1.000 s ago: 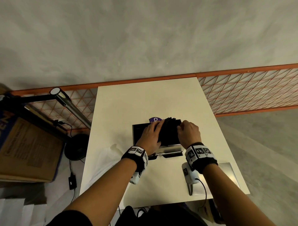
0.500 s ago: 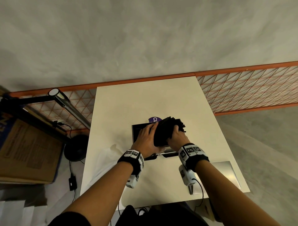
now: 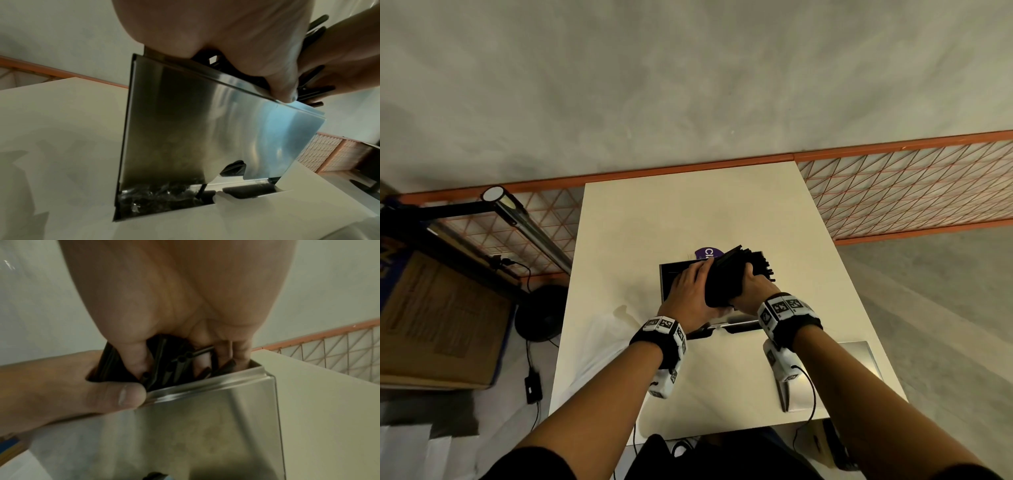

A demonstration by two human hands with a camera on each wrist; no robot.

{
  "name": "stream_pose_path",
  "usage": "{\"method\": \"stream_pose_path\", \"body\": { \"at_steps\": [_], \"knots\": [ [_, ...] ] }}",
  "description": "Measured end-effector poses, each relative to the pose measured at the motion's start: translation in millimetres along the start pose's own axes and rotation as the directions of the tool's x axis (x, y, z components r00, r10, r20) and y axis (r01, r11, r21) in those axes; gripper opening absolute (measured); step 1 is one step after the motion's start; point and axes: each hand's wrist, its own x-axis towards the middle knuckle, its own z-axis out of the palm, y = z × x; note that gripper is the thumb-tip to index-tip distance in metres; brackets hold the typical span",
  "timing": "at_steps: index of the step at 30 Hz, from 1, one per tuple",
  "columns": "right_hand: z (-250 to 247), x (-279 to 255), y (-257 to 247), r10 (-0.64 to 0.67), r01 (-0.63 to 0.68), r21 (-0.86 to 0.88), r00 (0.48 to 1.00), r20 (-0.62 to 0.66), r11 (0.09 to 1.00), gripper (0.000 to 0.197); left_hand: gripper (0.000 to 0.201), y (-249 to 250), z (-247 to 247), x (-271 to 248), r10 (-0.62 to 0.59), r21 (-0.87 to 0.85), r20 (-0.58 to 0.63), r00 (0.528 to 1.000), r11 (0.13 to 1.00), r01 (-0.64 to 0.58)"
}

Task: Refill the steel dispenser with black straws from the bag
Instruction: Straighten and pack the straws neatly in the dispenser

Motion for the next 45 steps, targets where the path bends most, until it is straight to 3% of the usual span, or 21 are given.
{"method": "stream_pose_path", "body": {
  "at_steps": [11, 16, 19, 35, 42, 45],
  "knots": [
    [-1, 11, 5, 0.072, -0.079, 0.116, 0.995, 0.069, 0.990, 0.090, 0.112, 2, -3, -2, -0.018, -0.045, 0.006, 1.000, 0.999, 0.019],
    [-5, 11, 6, 0.032, -0.041, 0.125, 0.997, 0.077, 0.991, 0.099, 0.114, 2, -5, -2, -0.020, -0.073, 0.020, 1.000, 0.997, 0.021],
    [-4, 14, 9, -0.025, 0.022, 0.172, 1.000, 0.018, 0.985, 0.101, 0.115, 4, -6, -1, -0.027, -0.077, 0.016, 1.000, 0.997, 0.028],
    [2, -5, 10, -0.170, 0.217, 0.385, 0.974, -0.152, 0.897, 0.047, 0.118, 7, -9, 0, -0.102, -0.188, -0.049, 0.994, 0.978, 0.091],
    [-1, -9, 13, -0.187, 0.273, 0.510, 0.959, -0.214, 0.816, 0.038, 0.119, 13, -17, 3, -0.052, -0.168, -0.019, 0.998, 0.985, 0.048],
    [-6, -10, 14, -0.166, 0.273, 0.599, 0.959, -0.228, 0.753, 0.025, 0.118, 16, -19, 5, -0.013, -0.147, -0.011, 1.000, 0.989, 0.011]
  ]
}}
